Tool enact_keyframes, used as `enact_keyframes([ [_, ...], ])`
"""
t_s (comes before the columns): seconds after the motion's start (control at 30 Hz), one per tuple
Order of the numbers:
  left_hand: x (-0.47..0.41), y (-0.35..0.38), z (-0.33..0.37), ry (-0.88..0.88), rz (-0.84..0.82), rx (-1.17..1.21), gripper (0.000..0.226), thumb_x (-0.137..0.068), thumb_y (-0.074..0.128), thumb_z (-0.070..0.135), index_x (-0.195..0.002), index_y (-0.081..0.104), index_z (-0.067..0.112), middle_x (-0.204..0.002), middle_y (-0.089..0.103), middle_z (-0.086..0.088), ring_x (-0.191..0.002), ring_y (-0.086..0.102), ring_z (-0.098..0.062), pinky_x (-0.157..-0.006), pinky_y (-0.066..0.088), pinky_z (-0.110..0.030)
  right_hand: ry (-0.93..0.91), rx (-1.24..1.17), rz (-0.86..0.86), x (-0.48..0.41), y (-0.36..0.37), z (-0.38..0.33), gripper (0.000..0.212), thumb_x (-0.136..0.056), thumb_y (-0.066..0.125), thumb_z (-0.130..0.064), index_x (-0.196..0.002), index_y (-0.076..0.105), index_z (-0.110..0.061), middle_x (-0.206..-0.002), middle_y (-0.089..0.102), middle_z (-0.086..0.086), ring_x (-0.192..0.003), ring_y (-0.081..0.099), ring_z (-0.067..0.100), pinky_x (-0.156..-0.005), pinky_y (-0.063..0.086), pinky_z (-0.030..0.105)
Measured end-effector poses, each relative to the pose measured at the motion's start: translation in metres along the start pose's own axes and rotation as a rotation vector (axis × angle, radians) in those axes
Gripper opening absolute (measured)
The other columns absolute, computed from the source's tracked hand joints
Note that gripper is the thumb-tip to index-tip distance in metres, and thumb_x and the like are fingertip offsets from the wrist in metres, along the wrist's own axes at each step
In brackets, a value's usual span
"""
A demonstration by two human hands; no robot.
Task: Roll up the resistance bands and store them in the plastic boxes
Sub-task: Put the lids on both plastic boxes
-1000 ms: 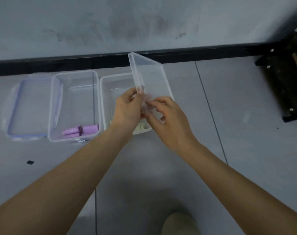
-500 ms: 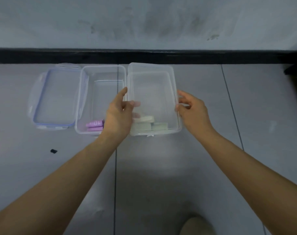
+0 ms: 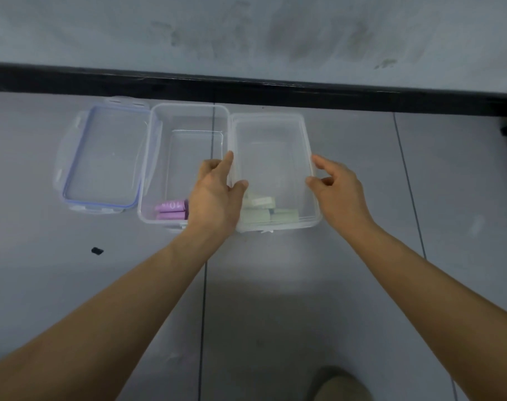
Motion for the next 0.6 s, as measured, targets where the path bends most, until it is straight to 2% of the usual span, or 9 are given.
enact_keyframes([
  [0.07, -0.001, 0.002, -0.004, -0.016, -0.004, -0.001, 0.058, -0.096, 0.059, 0.028, -0.149, 0.035, 0.024, -0.136, 0.042, 0.002, -0.097, 0.059, -0.017, -0.098, 0.046, -0.028, 0.032, -0.036, -0.004, -0.001, 0.001, 0.006, 0.044, -0.097, 0.06, -0.016, -0.14, 0.054, -0.025, -0.132, 0.059, -0.01, -0.099, 0.06, 0.003, -0.093, 0.045, 0.016],
  [0.17, -0.003, 0.005, -0.006, -0.027, -0.01, -0.046, 0.058, -0.095, 0.06, 0.026, -0.149, 0.037, 0.022, -0.134, 0.048, -0.003, -0.106, 0.059, -0.023, -0.102, 0.046, -0.038, 0.06, -0.051, -0.002, -0.002, 0.002, 0.01, 0.043, -0.097, 0.059, -0.015, -0.138, 0.056, -0.026, -0.124, 0.061, -0.011, -0.091, 0.058, -0.002, -0.08, 0.04, 0.004],
  [0.27, -0.004, 0.005, -0.001, -0.004, -0.004, -0.102, 0.058, -0.095, 0.06, 0.025, -0.148, 0.037, 0.02, -0.13, 0.048, -0.004, -0.103, 0.059, -0.024, -0.101, 0.046, -0.037, 0.053, -0.039, 0.009, -0.005, -0.001, 0.01, 0.041, -0.096, 0.058, -0.016, -0.135, 0.059, -0.029, -0.112, 0.063, -0.009, -0.092, 0.06, 0.003, -0.082, 0.044, 0.012],
  [0.37, -0.002, 0.004, 0.011, 0.084, 0.03, -0.201, 0.056, -0.095, 0.06, 0.023, -0.147, 0.039, 0.015, -0.13, 0.046, -0.006, -0.107, 0.055, -0.027, -0.099, 0.043, -0.036, 0.069, -0.047, 0.001, -0.006, 0.001, 0.014, 0.038, -0.097, 0.056, -0.016, -0.133, 0.059, -0.03, -0.101, 0.061, -0.012, -0.088, 0.059, 0.0, -0.071, 0.039, 0.007],
  [0.43, 0.001, 0.003, 0.018, 0.131, 0.048, -0.28, 0.055, -0.095, 0.059, 0.023, -0.146, 0.039, 0.013, -0.132, 0.044, -0.008, -0.111, 0.052, -0.029, -0.098, 0.042, -0.036, 0.092, -0.074, -0.01, -0.006, 0.002, 0.019, 0.038, -0.098, 0.053, -0.016, -0.131, 0.058, -0.032, -0.095, 0.062, -0.013, -0.084, 0.058, -0.001, -0.068, 0.039, 0.009],
  [0.6, -0.001, 0.003, 0.024, 0.15, 0.035, -0.35, 0.053, -0.095, 0.059, 0.026, -0.143, 0.042, 0.011, -0.13, 0.045, -0.01, -0.109, 0.053, -0.031, -0.094, 0.043, -0.039, 0.119, -0.155, -0.044, -0.008, 0.003, 0.025, 0.04, -0.095, 0.058, -0.017, -0.132, 0.056, -0.03, -0.09, 0.063, -0.004, -0.078, 0.061, 0.007, -0.072, 0.045, 0.019],
])
Point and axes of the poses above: each hand's wrist, its own x-axis away from the middle knuckle, its own y-axis out of the palm, z = x × y, the point moved 10 cm from there along -x, towards the middle knuckle
